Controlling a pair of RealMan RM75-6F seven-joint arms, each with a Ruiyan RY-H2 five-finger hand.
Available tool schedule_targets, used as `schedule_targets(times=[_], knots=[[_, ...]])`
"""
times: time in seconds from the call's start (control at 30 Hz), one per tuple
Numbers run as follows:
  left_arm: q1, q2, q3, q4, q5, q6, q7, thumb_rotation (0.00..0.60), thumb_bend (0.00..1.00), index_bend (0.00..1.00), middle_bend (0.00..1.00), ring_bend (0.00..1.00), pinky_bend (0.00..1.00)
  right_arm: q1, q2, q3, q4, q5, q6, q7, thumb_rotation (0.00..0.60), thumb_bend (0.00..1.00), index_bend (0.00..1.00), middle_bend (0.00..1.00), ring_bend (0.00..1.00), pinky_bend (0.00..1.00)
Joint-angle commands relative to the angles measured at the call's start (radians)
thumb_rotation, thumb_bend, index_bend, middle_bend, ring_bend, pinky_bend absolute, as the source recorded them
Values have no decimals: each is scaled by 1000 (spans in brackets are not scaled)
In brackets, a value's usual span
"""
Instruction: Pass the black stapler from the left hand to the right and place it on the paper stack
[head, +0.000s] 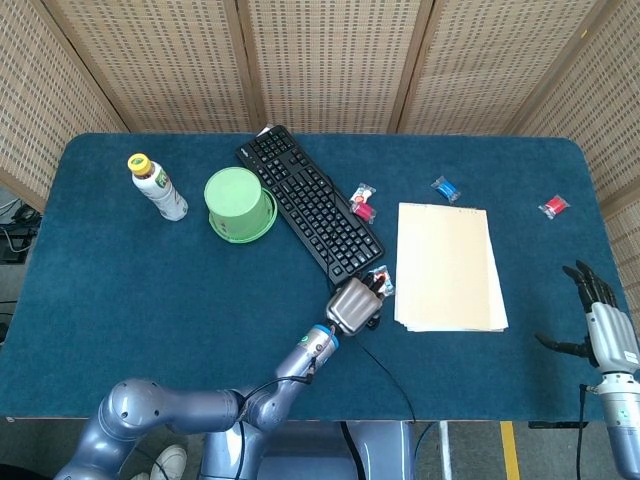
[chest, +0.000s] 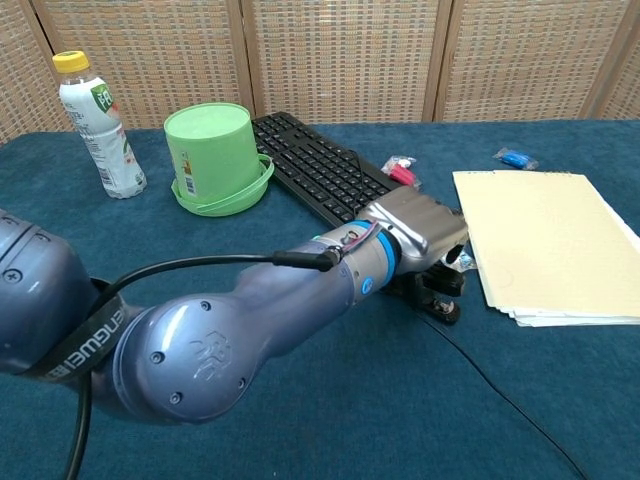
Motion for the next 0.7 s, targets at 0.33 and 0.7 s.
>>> schedule_targets(times=[0.33, 0.7], knots=[[73, 112, -21, -160, 114, 145, -124, 600, 361, 0, 0, 0, 0, -2, 1, 0, -7, -9, 9, -11, 600, 16, 131, 0, 0, 2], [309, 480, 55, -559, 207, 346, -212, 600, 355, 0, 0, 0, 0, -8, -3, -3, -38, -20, 38, -75, 600, 17, 130, 0, 0, 2]])
